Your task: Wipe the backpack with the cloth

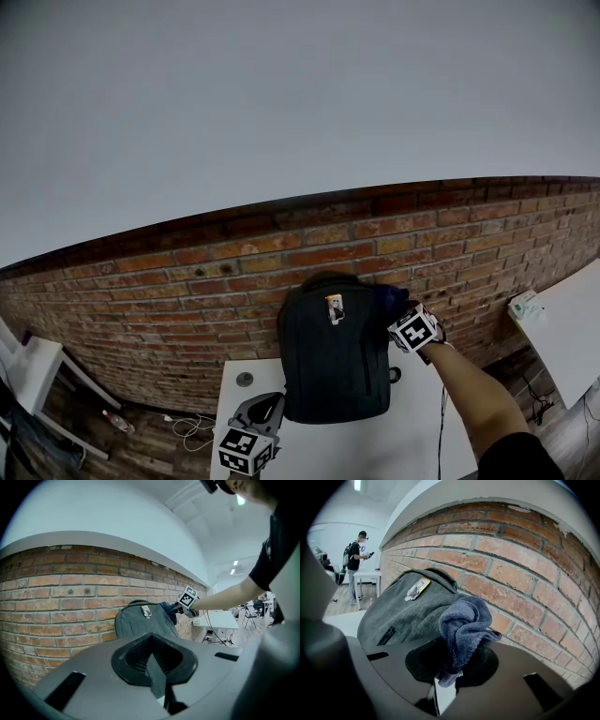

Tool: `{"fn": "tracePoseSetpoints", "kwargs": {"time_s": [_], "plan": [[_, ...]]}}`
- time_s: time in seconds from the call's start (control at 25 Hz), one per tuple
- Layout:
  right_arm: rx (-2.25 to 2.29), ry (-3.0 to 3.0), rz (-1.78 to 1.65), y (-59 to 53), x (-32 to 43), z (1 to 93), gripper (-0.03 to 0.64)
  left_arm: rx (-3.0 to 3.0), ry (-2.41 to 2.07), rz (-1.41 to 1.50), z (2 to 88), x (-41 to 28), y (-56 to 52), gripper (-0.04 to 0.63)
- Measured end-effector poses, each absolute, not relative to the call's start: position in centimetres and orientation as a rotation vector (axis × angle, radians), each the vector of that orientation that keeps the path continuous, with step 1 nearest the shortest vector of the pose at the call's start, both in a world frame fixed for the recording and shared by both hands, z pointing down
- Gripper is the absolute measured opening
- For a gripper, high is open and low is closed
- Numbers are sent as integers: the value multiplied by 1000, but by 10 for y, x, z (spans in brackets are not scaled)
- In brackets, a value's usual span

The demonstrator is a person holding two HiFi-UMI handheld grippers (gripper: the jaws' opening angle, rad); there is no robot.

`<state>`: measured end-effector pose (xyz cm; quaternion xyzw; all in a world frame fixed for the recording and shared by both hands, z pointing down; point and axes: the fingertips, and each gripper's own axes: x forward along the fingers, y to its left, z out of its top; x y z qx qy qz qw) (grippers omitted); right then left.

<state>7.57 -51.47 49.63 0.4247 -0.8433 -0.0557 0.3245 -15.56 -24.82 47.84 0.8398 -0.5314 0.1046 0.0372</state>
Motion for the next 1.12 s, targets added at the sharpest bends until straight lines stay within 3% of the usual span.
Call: {"fn": "tracePoseSetpoints", "kwargs": {"time_s": [1.12], "plan": [[869, -2210, 7, -432, 80, 614, 52, 2632, -1558, 333, 477, -127, -285, -18]]}}
